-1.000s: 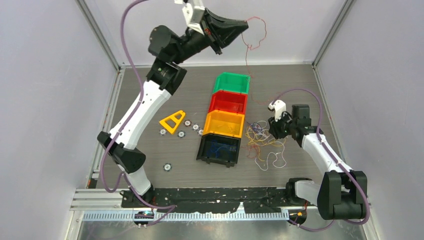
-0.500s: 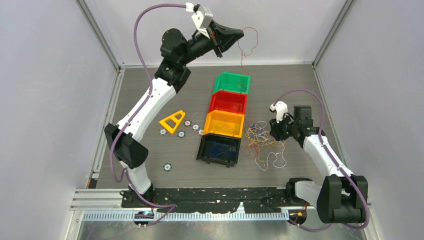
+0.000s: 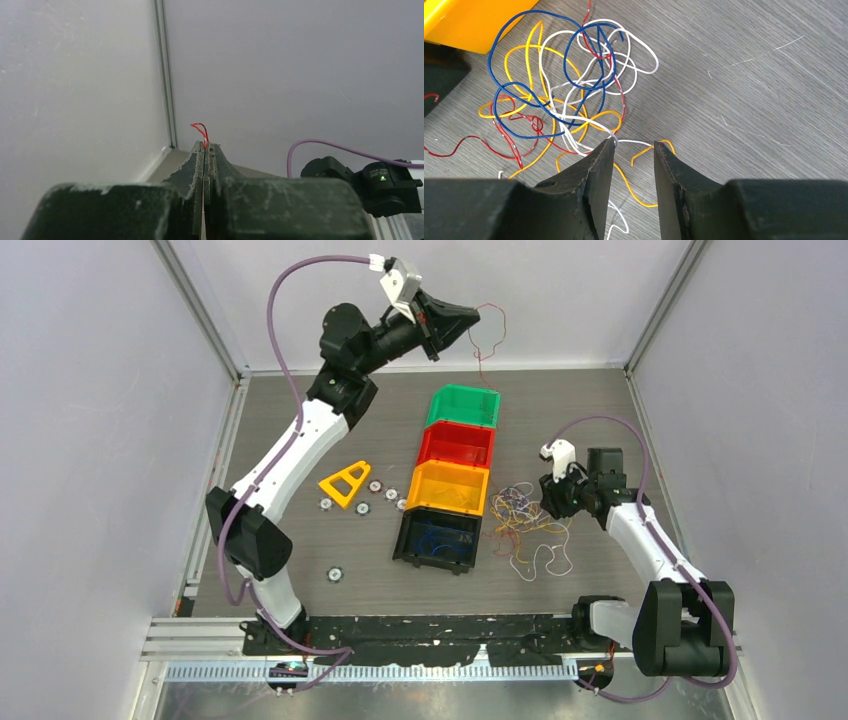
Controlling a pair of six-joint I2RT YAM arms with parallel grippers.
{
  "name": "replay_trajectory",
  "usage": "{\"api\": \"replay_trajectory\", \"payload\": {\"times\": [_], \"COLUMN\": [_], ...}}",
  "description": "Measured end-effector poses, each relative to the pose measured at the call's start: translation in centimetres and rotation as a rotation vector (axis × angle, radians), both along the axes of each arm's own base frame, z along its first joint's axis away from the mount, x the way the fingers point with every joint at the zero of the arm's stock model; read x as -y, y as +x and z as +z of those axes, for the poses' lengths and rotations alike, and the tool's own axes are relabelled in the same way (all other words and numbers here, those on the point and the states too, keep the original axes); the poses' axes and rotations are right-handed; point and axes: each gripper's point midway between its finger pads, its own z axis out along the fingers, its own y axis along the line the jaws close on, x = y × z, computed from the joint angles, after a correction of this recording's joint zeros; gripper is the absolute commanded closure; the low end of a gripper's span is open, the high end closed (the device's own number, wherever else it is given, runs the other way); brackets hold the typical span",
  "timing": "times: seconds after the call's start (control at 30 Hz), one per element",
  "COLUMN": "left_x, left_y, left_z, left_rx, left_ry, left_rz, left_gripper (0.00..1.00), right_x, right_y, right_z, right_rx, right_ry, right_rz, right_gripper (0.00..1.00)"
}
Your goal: Untangle the cables
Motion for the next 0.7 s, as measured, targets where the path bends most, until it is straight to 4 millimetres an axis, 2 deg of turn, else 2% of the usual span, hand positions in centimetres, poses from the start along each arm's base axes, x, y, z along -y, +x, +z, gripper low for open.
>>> {"api": "replay_trajectory", "payload": {"times": [0.2,0.4,0.53,0.7], "left_x": [0.0,-0.5,-1.4,-3.2], "left_y": [0.7,0.5,-0.6,-2.8], "left_z": [-2.8,-4.1,-3.0,0.3], "left_rx": [-0.067,-0.118,-0.113,-0.048], "left_ry": [0.027,0.030,0.010,-0.034], "left_rz": [0.005,0.002,-0.002,-0.006], "left_gripper": [1.00,1.00,1.00,1.00], "right_x": [0.1,0.1,0.2,0.2], "right_y": [0.2,0.2,0.3,0.2], "right_z": [0.2,0.2,0.2,0.1], "right_rx": [0.005,0.003,0.003,0.001], "right_ry": [0.000,0.000,0.000,0.000], "right_rz": [-0.003,-0.003,-0.005,-0.005], "right_gripper": [0.59,0.59,0.59,0.58]}}
